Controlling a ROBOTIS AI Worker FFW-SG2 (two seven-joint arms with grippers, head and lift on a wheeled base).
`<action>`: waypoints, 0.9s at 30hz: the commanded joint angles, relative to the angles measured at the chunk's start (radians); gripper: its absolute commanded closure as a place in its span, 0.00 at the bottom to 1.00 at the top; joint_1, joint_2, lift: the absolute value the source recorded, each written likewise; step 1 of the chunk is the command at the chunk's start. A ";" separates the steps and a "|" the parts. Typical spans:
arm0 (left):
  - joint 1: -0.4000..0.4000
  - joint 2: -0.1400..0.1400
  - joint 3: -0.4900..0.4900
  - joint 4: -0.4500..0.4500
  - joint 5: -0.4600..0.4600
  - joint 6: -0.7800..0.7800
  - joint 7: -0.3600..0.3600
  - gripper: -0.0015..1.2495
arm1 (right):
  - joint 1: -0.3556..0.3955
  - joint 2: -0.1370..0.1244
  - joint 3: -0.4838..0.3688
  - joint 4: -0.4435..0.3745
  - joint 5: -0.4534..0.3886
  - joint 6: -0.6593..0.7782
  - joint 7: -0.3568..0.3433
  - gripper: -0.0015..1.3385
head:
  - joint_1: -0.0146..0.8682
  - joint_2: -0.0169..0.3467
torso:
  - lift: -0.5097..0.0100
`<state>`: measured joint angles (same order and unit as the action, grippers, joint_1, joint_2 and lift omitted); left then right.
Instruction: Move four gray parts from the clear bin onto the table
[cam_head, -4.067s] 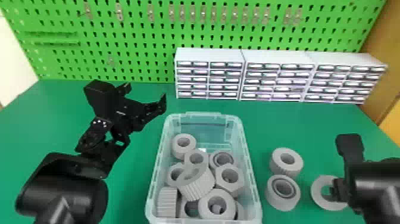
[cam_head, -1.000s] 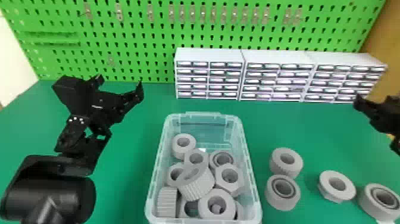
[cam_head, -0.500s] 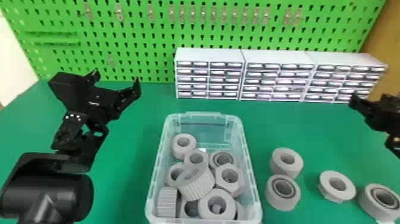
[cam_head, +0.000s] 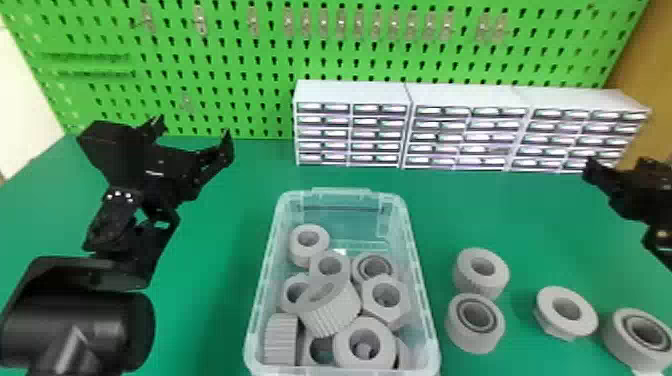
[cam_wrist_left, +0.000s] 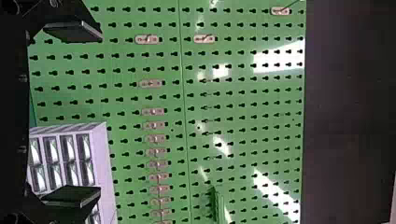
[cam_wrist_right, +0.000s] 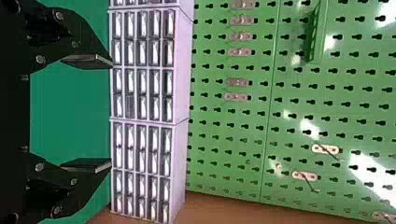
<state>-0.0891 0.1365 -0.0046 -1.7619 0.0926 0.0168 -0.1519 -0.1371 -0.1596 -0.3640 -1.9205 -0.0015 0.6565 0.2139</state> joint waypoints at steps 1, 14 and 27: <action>-0.001 0.000 -0.002 -0.001 -0.004 0.000 0.000 0.10 | 0.001 -0.001 -0.021 0.000 -0.002 0.000 0.021 0.38 | 0.78 0.14 | 0.89; 0.005 0.000 0.000 -0.004 -0.011 0.000 0.000 0.10 | 0.002 -0.011 -0.070 0.000 -0.009 0.000 0.079 0.38 | 0.78 0.14 | 0.89; 0.009 -0.006 0.025 -0.004 -0.007 0.000 0.000 0.10 | -0.007 -0.021 -0.055 0.000 -0.014 0.002 0.081 0.38 | 0.78 0.14 | 0.89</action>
<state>-0.0798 0.1323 0.0129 -1.7656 0.0836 0.0183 -0.1519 -0.1443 -0.1795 -0.4207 -1.9205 -0.0137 0.6572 0.2945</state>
